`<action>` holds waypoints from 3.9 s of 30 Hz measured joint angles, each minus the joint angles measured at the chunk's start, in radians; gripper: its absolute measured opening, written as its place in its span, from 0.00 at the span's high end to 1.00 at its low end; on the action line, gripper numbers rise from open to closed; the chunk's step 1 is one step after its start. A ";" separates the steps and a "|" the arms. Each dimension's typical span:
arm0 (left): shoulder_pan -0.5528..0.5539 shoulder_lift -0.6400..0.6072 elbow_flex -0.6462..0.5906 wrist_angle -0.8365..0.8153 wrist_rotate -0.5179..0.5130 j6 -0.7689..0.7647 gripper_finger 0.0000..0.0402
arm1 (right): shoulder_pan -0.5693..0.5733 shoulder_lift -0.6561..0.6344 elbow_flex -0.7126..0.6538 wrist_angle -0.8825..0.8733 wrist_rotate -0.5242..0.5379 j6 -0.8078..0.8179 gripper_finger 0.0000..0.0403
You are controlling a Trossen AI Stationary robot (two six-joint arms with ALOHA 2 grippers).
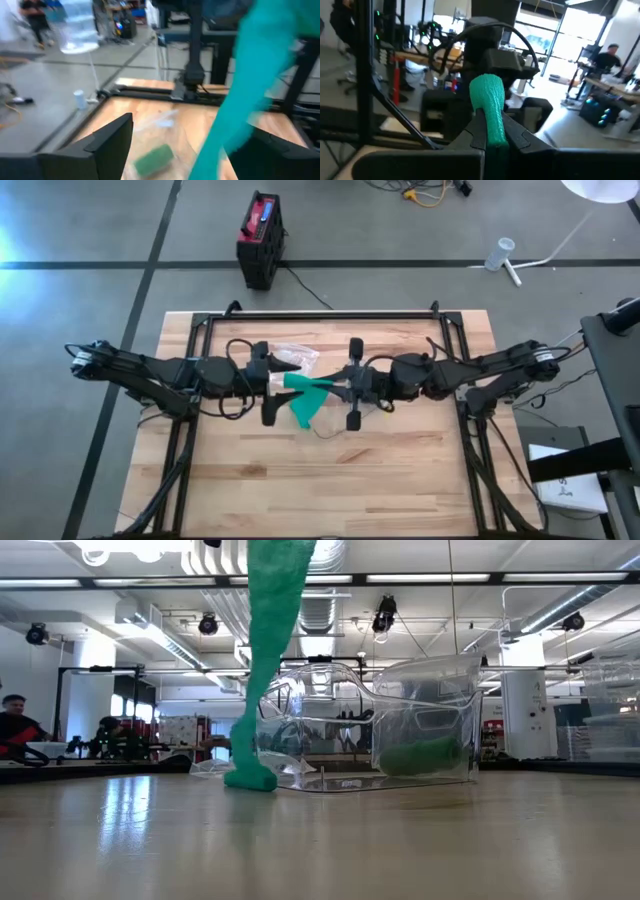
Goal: Roll bandage
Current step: Roll the dark green bandage
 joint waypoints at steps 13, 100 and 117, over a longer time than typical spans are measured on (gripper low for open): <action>-0.009 0.024 -0.004 0.058 0.056 0.096 0.96 | -0.004 -0.020 0.006 -0.020 -0.077 0.223 0.97; 0.333 0.047 0.145 -0.032 0.813 0.251 0.12 | 0.056 -0.010 -0.003 -0.133 0.325 -1.188 0.98; 0.375 0.079 0.145 -0.013 0.810 0.250 0.56 | 0.056 -0.011 -0.003 -0.133 0.324 -1.184 0.98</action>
